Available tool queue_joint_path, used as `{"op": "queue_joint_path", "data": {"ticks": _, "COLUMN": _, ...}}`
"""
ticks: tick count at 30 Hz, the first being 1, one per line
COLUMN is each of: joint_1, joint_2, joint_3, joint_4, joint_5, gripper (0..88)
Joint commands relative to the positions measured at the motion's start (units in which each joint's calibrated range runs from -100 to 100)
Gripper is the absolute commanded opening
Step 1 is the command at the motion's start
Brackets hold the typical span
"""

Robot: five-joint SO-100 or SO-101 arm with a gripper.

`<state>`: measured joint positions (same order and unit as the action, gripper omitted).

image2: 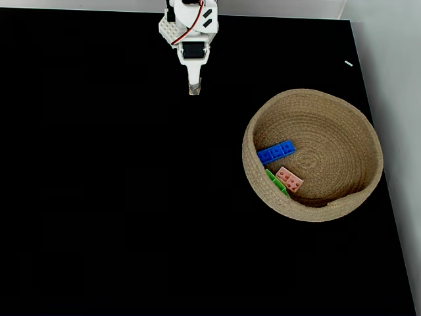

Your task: Place the lego blocks in the tray

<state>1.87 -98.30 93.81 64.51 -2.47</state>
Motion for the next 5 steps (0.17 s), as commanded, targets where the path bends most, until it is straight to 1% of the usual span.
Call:
{"op": "queue_joint_path", "data": {"ticks": 1, "joint_1": -0.14, "joint_2": -0.49, "joint_3": 0.08, "joint_4": -0.33, "joint_5": -0.24, "gripper": 0.2}}
{"op": "queue_joint_path", "data": {"ticks": 5, "joint_1": -0.14, "joint_2": -0.49, "joint_3": 0.08, "joint_4": -0.33, "joint_5": -0.29, "gripper": 0.2}}
